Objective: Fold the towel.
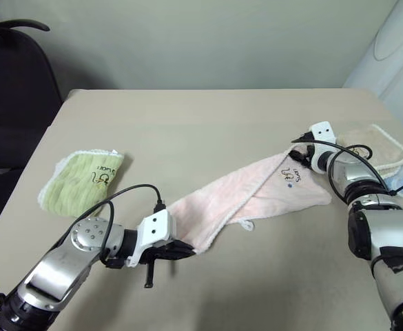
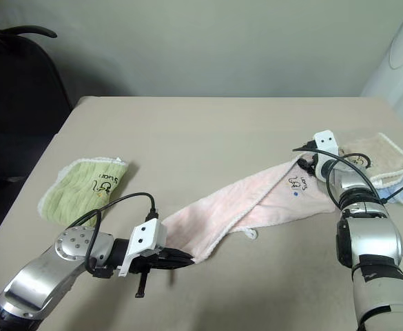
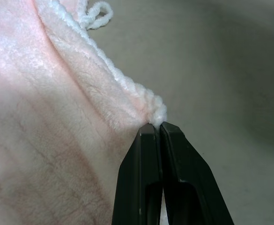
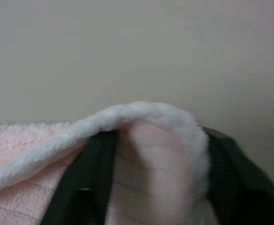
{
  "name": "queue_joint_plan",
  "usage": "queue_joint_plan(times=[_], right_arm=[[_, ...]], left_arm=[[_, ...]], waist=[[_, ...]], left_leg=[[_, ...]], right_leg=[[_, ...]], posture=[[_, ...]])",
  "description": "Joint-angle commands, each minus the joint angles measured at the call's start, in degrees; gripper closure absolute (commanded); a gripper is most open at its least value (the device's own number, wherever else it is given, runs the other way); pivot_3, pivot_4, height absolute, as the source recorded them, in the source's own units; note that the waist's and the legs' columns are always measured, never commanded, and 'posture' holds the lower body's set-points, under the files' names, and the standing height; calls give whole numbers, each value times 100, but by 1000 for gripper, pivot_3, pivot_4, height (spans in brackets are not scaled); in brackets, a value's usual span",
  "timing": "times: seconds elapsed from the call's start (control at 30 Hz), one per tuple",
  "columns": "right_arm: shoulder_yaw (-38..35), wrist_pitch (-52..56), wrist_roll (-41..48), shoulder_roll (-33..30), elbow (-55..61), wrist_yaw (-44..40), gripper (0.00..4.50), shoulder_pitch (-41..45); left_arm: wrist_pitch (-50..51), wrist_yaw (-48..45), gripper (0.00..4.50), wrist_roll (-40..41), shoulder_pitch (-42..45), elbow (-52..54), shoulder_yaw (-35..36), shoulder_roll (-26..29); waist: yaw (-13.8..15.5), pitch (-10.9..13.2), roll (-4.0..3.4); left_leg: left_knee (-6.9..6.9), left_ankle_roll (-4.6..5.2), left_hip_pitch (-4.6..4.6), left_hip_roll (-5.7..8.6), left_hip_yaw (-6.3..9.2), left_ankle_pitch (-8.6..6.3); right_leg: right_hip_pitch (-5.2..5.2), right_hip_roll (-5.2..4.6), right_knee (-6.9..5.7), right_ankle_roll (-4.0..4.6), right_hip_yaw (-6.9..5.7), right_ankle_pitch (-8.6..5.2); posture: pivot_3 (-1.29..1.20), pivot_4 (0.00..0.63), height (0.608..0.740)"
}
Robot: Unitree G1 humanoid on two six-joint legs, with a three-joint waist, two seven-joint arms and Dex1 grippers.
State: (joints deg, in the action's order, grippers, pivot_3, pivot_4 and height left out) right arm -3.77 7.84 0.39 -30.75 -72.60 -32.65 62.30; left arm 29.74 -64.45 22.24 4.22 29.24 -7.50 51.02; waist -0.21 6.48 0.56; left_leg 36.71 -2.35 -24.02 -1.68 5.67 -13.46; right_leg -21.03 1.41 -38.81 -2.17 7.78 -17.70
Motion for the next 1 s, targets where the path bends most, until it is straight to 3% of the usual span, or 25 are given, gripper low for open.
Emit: queue_joint_plan(times=[0.03, 0.13, 0.17, 0.3, 0.43, 0.7, 0.87, 1.0], right_arm=[[-185, -175, 115, -274, 309, -156, 3333, 30], [-230, -297, 211, -489, 676, -572, 4426, -165], [-255, -302, 260, -553, 811, -711, 4468, -239], [-350, -323, 462, -935, 1712, -1325, 4468, -796], [-558, -211, 738, -1218, 2624, -1616, 4468, -1255], [-709, -822, 578, -1388, 1987, -905, 4468, -227], [-841, -994, 797, -1737, 2059, -1244, 4468, 289], [-1180, -468, 1394, -2080, 2917, -1975, 4468, -115]], left_arm=[[-93, 32, 4500, -12, 36, 35, 13, -3], [-53, 138, 4500, 116, 6, 11, 273, -35], [-40, 170, 4500, 188, -8, -4, 383, -49], [-7, 434, 4500, 585, -35, -134, 1095, -244], [31, 1362, 4500, 514, 735, -927, 1611, -775], [-206, 2649, 4500, 169, 3854, -3468, 1759, -1705], [-474, 2453, 4500, 327, 5101, -4198, 2028, -1523], [-193, 1918, 4500, 705, 4792, -3724, 2311, -1030]], waist=[[-1, 0, 0], [0, 0, 0], [1, 0, 0], [8, 0, 0], [9, 1, -1], [-24, 5, -2], [-30, 7, -3], [-48, 8, -5]], left_leg=[[0, 1, 0, 0, 0, 0], [-3, 0, 0, 0, 0, 0], [-3, -1, 0, 0, 0, 1], [-7, -4, -1, 0, 0, 2], [-6, -11, 1, 0, 0, 7], [5, -17, -7, -1, 0, 11], [15, -22, -48, 0, 0, 21], [11, -20, -49, 0, -1, 22]], right_leg=[[0, 0, 0, 0, 0, 0], [0, 0, 2, 1, 0, 0], [1, 0, 2, 1, 0, 0], [3, 0, 6, 1, -1, 0], [7, 0, 5, 1, -3, 0], [-7, 0, -2, 0, -1, 1], [-46, 0, -5, -1, 0, 1], [-48, 0, -4, -1, 4, 1]], posture=[[0, 150, 740], [0, 150, 740], [0, 150, 740], [0, 150, 740], [0, 150, 740], [0, 150, 740], [0, 150, 740], [0, 150, 740]])
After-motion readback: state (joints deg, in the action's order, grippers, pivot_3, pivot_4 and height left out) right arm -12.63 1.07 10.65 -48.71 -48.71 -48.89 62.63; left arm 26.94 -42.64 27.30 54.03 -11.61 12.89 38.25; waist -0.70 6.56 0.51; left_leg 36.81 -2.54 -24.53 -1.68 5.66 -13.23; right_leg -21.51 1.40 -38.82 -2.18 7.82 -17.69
